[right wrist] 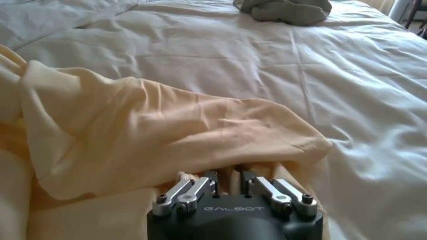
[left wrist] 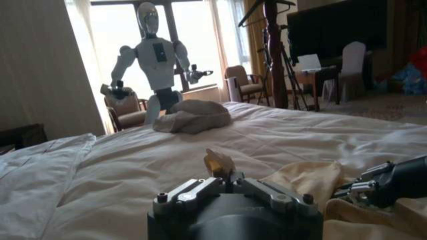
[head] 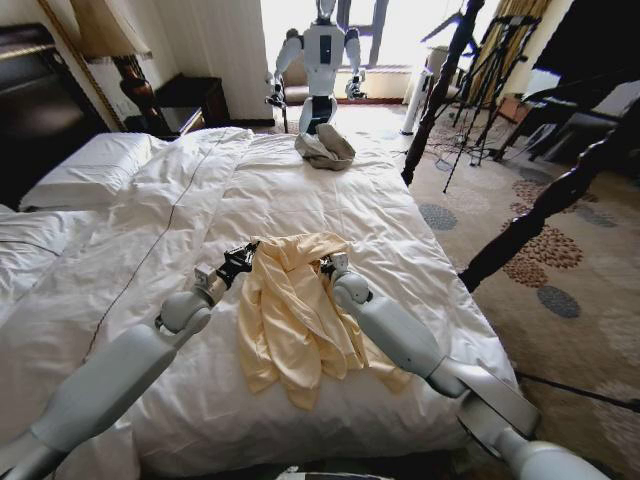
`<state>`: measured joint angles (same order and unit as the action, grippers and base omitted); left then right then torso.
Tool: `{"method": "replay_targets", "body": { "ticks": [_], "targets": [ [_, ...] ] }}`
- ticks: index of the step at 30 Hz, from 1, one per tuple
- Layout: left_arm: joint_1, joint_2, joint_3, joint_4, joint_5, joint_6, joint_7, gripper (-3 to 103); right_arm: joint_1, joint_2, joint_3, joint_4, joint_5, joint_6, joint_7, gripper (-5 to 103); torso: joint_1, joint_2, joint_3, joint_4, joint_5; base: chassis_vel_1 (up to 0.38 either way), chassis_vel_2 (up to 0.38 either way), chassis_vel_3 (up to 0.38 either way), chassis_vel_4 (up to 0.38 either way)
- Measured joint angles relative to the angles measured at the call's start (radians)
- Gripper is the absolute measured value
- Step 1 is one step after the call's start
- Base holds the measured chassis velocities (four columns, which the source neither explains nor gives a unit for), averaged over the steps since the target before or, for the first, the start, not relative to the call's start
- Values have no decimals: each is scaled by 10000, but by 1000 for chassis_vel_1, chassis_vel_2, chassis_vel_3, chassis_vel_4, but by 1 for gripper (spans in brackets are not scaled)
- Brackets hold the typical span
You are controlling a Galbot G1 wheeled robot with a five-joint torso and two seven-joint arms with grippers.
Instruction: Pick up the clothes from the bed and hang them on the clothes hanger.
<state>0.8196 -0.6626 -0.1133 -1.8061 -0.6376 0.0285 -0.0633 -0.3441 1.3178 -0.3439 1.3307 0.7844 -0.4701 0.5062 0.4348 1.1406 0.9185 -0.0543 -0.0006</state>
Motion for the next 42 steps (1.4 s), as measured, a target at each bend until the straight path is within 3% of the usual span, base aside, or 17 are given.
{"method": "replay_targets", "body": {
  "ticks": [1, 9, 11, 14, 15, 17, 19, 23, 24, 26, 28, 29, 36, 38, 42],
  "targets": [
    [0, 0, 0, 0, 0, 0, 0, 0, 0, 0, 0, 0, 0, 0, 0, 18, 0, 0, 0, 0, 0, 0, 0, 0, 0],
    [73, 20, -29, -22, 0, -51, 13, 0, 112, 126, 41, -170, 101, -205, -4, 55, 0, 0, 0, -1, 2, 0, 0, 0, 0],
    [87, 18, -32, -25, 0, -58, 15, 0, 115, 172, 76, -277, 11, -204, -6, 55, 0, 0, 0, -1, 3, 0, 0, 0, 0],
    [145, 1, -41, -65, 0, -69, 19, 0, 170, 360, 166, -754, -271, -212, -136, 71, 0, 0, 0, -1, 2, 0, 0, 0, 0],
    [145, 1, -41, -65, 0, -69, 19, 0, 170, 360, 166, -754, -271, -212, -136, 71, 0, 0, 0, -1, 2, 0, 0, 0, 0],
    [174, -5, -48, -99, -2, -70, 20, 0, 191, 484, 225, -1078, -418, -206, -385, 85, 0, 0, 0, 0, 2, 0, 0, 0, 0],
    [179, -5, -52, -108, -5, -72, 21, 0, 192, 497, 234, -1111, -432, -198, -419, 85, 0, 0, 0, 0, 2, 0, 0, 0, 0],
    [230, 17, -118, -147, -21, -101, 24, 0, 192, 419, 219, -1121, -484, -151, -606, 74, 0, 0, 0, 0, 2, 0, 0, 0, 0],
    [263, 20, -148, -160, -23, -114, 25, 0, 192, 344, 174, -1057, -504, -151, -618, 63, 0, 0, 0, -1, 2, 0, 0, 0, 0],
    [286, 18, -161, -164, -23, -119, 25, 0, 192, 307, 152, -1017, -527, -153, -618, 63, 0, 0, 0, -1, 2, 0, 0, 0, 0],
    [333, -10, -173, -194, -24, -123, 26, 0, 184, 216, 80, -932, -579, -181, -603, 52, 0, 0, 0, 0, 2, 0, 0, 0, 0],
    [333, -10, -173, -194, -24, -123, 26, 0, 184, 216, 80, -932, -579, -181, -603, 52, 0, 0, 0, 0, 2, 0, 0, 0, 0],
    [346, -30, -181, -209, -28, -138, 26, 0, 127, -26, -124, -780, -843, -334, -410, 19, 0, 0, 0, -1, 2, 0, 0, 0, 0],
    [349, -30, -182, -205, -28, -147, 26, 0, 111, -39, -131, -778, -875, -349, -384, 19, 0, 0, 0, -1, 2, 0, 0, 0, 0],
    [358, -49, -182, -167, -28, -187, 32, 0, 85, -55, -181, -823, -1244, -351, -259, -1, 0, 0, 0, 0, 2, 0, 0, 0, 0]
  ]
}}
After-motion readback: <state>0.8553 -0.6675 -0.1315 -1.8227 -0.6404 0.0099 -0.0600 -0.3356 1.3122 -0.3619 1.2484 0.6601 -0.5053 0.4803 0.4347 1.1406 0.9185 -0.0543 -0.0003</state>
